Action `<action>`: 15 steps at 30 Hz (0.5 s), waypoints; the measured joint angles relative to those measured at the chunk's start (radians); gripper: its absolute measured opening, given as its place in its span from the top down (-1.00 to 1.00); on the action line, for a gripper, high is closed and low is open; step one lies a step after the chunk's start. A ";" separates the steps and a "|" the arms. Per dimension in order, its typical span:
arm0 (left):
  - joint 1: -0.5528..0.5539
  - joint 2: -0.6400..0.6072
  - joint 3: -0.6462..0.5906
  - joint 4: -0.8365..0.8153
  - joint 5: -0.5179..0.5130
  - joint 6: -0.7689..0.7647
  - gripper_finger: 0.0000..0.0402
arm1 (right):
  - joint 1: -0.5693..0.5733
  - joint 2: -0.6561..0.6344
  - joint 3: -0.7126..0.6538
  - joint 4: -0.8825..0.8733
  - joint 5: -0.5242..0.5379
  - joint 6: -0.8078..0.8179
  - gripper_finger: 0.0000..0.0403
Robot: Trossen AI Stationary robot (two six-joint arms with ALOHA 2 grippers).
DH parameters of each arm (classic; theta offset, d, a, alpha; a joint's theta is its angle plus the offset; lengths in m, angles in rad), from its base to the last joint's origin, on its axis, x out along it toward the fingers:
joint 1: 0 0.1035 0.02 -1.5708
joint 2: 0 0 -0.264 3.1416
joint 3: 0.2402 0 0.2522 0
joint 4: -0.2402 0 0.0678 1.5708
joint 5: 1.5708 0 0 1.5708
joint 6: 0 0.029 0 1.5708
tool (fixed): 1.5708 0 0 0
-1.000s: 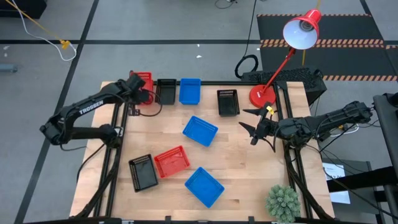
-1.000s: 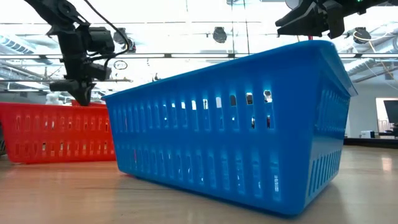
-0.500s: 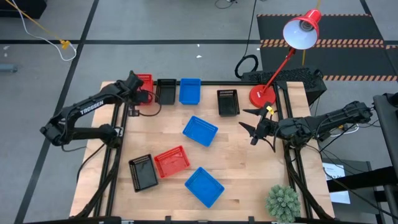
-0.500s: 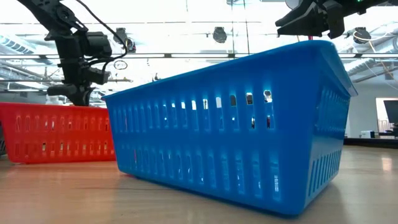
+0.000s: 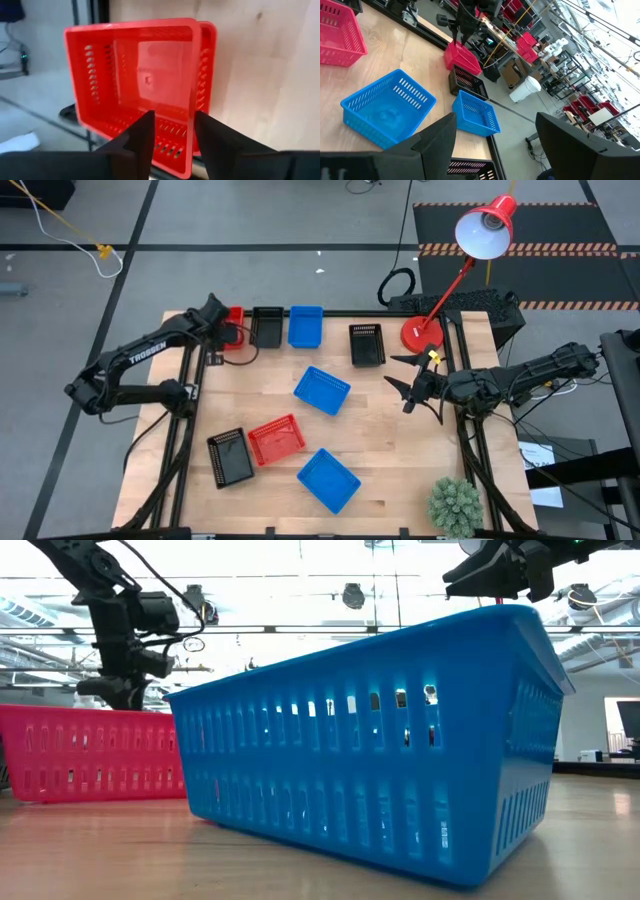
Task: Stack baskets by color
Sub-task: Stack the right red bin on top of the top red bin
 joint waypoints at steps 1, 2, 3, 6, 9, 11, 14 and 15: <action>-0.010 -0.004 0.000 -0.001 -0.018 -0.005 0.25 | 0.000 0.000 0.000 0.000 0.000 0.000 -0.32; -0.022 -0.010 0.000 -0.004 -0.028 -0.014 0.24 | 0.000 0.000 0.000 0.000 0.000 0.000 -0.32; -0.036 -0.019 0.000 -0.012 -0.029 -0.023 0.23 | 0.000 0.000 0.000 0.000 0.000 0.001 -0.32; -0.091 -0.045 0.001 -0.033 -0.030 -0.058 0.27 | 0.000 0.000 0.000 0.000 0.000 0.012 -0.32; -0.139 -0.065 0.001 -0.055 -0.031 -0.118 0.40 | 0.000 0.000 0.000 0.000 0.000 0.012 -0.32; -0.165 -0.063 0.002 -0.072 -0.001 -0.188 0.52 | 0.000 0.000 0.000 0.000 0.000 0.012 -0.32; -0.184 -0.043 0.002 -0.101 0.034 -0.233 0.70 | 0.000 0.000 0.000 0.001 0.000 0.012 -0.32; -0.188 -0.029 0.002 -0.100 0.035 -0.247 0.76 | 0.000 0.000 0.000 0.001 0.000 0.011 -0.32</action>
